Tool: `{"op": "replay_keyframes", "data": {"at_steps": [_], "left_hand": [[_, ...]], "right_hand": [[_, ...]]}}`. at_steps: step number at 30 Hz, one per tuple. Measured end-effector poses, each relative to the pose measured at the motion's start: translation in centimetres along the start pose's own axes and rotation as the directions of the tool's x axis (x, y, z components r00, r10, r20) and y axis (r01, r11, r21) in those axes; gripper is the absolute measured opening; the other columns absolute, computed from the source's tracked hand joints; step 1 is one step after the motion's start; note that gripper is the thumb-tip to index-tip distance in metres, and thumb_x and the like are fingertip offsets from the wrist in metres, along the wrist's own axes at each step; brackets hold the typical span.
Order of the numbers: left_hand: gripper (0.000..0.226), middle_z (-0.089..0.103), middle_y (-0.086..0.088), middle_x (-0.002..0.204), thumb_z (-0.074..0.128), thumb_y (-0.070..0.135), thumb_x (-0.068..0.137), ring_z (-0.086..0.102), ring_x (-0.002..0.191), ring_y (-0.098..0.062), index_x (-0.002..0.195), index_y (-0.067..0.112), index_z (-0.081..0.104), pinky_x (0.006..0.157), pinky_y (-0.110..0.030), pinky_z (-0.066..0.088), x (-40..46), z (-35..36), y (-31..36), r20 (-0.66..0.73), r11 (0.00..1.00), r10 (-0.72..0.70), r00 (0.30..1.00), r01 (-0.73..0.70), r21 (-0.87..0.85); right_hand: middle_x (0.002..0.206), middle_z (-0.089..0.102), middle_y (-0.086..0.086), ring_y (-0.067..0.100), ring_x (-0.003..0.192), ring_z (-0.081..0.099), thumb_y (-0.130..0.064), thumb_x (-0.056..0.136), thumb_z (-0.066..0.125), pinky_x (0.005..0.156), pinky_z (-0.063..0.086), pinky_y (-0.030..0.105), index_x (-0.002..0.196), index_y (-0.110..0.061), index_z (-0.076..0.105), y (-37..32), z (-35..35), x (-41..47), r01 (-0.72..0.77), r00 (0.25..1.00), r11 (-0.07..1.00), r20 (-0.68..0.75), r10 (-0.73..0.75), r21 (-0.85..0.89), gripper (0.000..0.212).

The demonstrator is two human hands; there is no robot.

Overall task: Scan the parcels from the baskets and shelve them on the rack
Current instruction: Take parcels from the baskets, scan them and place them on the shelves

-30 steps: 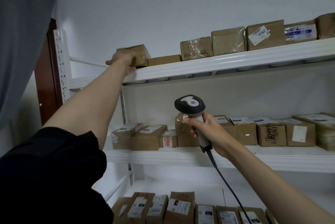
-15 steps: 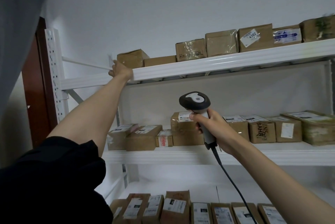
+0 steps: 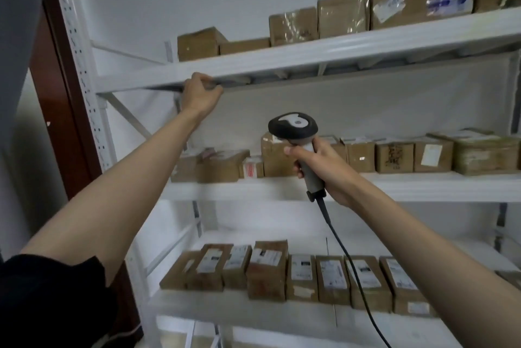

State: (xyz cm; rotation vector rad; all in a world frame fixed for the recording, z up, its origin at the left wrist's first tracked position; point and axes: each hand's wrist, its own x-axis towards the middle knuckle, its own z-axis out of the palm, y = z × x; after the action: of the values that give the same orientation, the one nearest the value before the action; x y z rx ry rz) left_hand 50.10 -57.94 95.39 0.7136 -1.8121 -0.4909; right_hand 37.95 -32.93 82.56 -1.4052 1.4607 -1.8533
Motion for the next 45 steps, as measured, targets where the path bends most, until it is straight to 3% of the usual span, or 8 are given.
{"op": "replay_keyframes", "data": {"at_steps": [9,15,18,26,31,37,41,45], "left_hand": [[0.028,0.06,0.001,0.113,0.067,0.027,0.095,0.057,0.099,-0.013,0.118,0.016,0.057,0.081,-0.021,0.048,-17.2,3.7,-2.9,0.325,0.999,-0.025,0.945,0.011,0.045],[0.029,0.063,-0.008,0.118,0.071,0.024,0.092,0.062,0.102,-0.024,0.117,0.012,0.064,0.094,-0.037,0.052,-25.3,4.1,-5.3,0.538,0.978,-0.092,0.838,-0.026,0.208],[0.024,0.063,-0.009,0.116,0.07,0.022,0.093,0.062,0.097,-0.022,0.114,0.012,0.065,0.09,-0.035,0.052,-28.7,4.3,-6.2,0.618,0.978,-0.081,0.782,-0.057,0.2],[0.017,0.067,-0.003,0.105,0.064,0.015,0.095,0.061,0.089,-0.013,0.112,0.01,0.067,0.07,-0.01,0.047,-39.4,5.0,-6.6,0.829,0.994,-0.005,0.56,-0.091,0.067],[0.019,0.064,0.009,0.095,0.07,0.025,0.094,0.059,0.08,-0.005,0.111,0.016,0.068,0.069,-0.02,0.045,-47.4,4.1,-6.4,0.918,0.997,0.048,0.393,-0.073,-0.021],[0.015,0.068,0.008,0.103,0.069,0.033,0.092,0.063,0.092,-0.007,0.107,0.027,0.068,0.069,-0.023,0.044,-57.2,4.0,-4.3,0.977,0.992,0.117,0.181,-0.061,-0.107],[0.018,0.069,0.003,0.108,0.067,0.03,0.093,0.064,0.096,-0.01,0.111,0.025,0.067,0.072,-0.023,0.046,-63.0,5.0,0.0,0.982,0.976,0.189,0.011,-0.109,-0.187],[0.022,0.066,0.002,0.109,0.066,0.026,0.095,0.061,0.091,-0.006,0.116,0.02,0.067,0.073,-0.017,0.044,-68.9,6.0,5.4,0.953,0.946,0.288,-0.093,-0.124,-0.299]], "right_hand": [[0.102,0.065,0.006,0.01,0.068,0.058,-0.017,0.096,0.067,0.065,0.051,0.028,0.123,-0.011,0.057,5.7,0.7,-7.1,-0.194,0.981,0.98,0.03,0.192,0.049,0.03],[0.096,0.066,0.003,0.009,0.063,0.058,-0.017,0.095,0.067,0.056,0.051,0.023,0.118,-0.012,0.06,9.6,1.1,-12.5,-0.329,0.944,0.942,-0.007,0.33,0.062,0.025],[0.088,0.065,0.003,0.009,0.061,0.057,-0.016,0.094,0.068,0.056,0.05,0.024,0.117,-0.011,0.061,10.7,0.4,-16.0,-0.392,0.915,0.91,-0.04,0.401,0.135,0.024],[0.092,0.061,0.006,0.01,0.06,0.053,-0.014,0.096,0.066,0.056,0.047,0.025,0.12,-0.008,0.058,11.1,-0.6,-28.0,-0.471,0.801,0.848,-0.284,0.527,0.243,0.026],[0.094,0.058,0.009,0.012,0.061,0.051,-0.008,0.096,0.063,0.055,0.045,0.026,0.13,0.0,0.053,10.6,0.9,-37.4,-0.5,0.685,0.803,-0.419,0.596,0.325,0.036],[0.094,0.058,0.009,0.013,0.06,0.053,-0.007,0.095,0.063,0.052,0.045,0.025,0.134,0.004,0.051,9.3,1.6,-49.3,-0.514,0.543,0.775,-0.559,0.626,0.368,0.042],[0.084,0.059,0.007,0.013,0.059,0.053,-0.008,0.092,0.065,0.052,0.044,0.027,0.123,-0.001,0.056,7.4,0.5,-56.7,-0.513,0.427,0.761,-0.652,0.627,0.396,0.033],[0.074,0.058,0.008,0.015,0.056,0.053,-0.008,0.091,0.066,0.051,0.044,0.028,0.102,-0.006,0.059,5.0,-0.9,-63.4,-0.507,0.316,0.752,-0.721,0.617,0.421,0.013]]}}
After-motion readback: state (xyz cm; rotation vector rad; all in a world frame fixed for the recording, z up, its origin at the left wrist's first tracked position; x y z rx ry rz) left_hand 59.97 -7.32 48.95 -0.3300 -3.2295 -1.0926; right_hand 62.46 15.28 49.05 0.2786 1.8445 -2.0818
